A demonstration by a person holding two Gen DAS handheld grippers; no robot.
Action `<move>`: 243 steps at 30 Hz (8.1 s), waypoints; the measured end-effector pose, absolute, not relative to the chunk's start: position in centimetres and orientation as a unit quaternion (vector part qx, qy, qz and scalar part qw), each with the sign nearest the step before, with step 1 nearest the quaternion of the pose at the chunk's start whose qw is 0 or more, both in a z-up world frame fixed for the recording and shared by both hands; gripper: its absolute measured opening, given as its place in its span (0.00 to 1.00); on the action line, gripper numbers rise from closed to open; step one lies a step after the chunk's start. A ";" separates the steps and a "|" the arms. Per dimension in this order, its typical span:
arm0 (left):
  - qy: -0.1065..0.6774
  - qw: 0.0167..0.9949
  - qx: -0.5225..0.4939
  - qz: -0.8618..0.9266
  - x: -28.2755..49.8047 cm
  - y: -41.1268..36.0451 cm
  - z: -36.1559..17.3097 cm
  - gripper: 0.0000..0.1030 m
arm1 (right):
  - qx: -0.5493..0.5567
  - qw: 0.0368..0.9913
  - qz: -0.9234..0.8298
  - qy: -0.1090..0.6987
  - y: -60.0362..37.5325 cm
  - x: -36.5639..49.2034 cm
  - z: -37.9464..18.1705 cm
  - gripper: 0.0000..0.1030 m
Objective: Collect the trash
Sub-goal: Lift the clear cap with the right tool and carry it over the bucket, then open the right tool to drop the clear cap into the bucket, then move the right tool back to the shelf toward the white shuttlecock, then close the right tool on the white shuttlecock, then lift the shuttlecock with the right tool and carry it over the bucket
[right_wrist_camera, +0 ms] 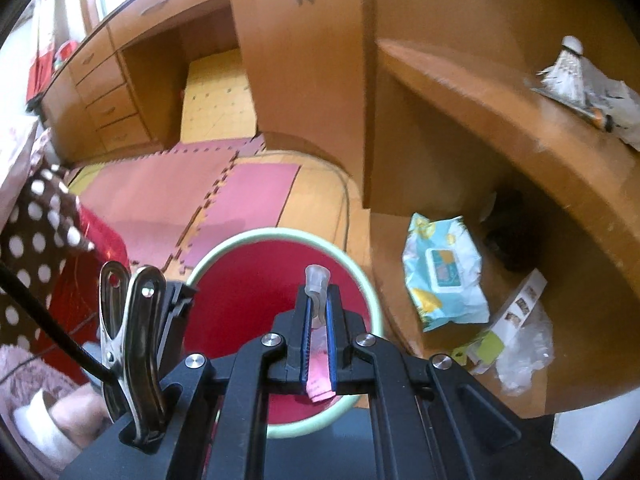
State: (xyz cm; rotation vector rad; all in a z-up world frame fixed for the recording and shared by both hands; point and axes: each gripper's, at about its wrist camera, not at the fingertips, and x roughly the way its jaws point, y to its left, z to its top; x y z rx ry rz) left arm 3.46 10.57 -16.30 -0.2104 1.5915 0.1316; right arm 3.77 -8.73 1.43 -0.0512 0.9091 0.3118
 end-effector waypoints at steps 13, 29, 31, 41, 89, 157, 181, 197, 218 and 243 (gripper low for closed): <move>0.712 0.693 -0.094 0.059 3.4 10.5 -16.3 0.34 | -0.061 0.850 0.183 0.491 -6.5 3.3 -3.6 0.07; 0.713 0.692 -0.096 0.059 3.5 10.5 -16.3 0.34 | -0.101 0.784 0.193 0.581 -5.0 2.9 -10.1 0.08; 0.713 0.692 -0.096 0.058 3.5 10.5 -16.2 0.34 | -0.110 0.779 0.190 0.587 -4.8 2.9 -10.6 0.08; 0.713 0.692 -0.096 0.058 3.6 10.5 -16.2 0.34 | -0.114 0.765 0.190 0.605 -4.8 2.6 -11.6 0.12; 0.713 0.692 -0.098 0.058 3.6 10.5 -16.1 0.34 | -0.046 0.803 0.215 0.554 -6.1 3.0 -4.1 0.43; 0.717 0.686 -0.106 0.061 3.3 10.7 -16.1 0.35 | -0.009 0.910 -0.160 0.382 -25.9 26.3 14.6 0.54; 0.717 0.686 -0.106 0.060 3.3 10.7 -16.1 0.35 | -0.018 0.912 -0.157 0.379 -26.0 26.8 13.8 0.30; 0.717 0.687 -0.103 0.061 3.4 11.0 -16.1 0.34 | -0.017 0.927 -0.106 0.360 -24.0 22.3 15.2 0.30; 0.716 0.688 -0.101 0.062 3.5 11.0 -16.0 0.34 | -0.012 0.924 -0.021 0.382 -19.3 16.0 14.7 0.30; 0.717 0.687 -0.103 0.061 3.8 10.8 -16.0 0.34 | -0.005 0.915 0.053 0.400 -15.1 10.3 13.3 0.30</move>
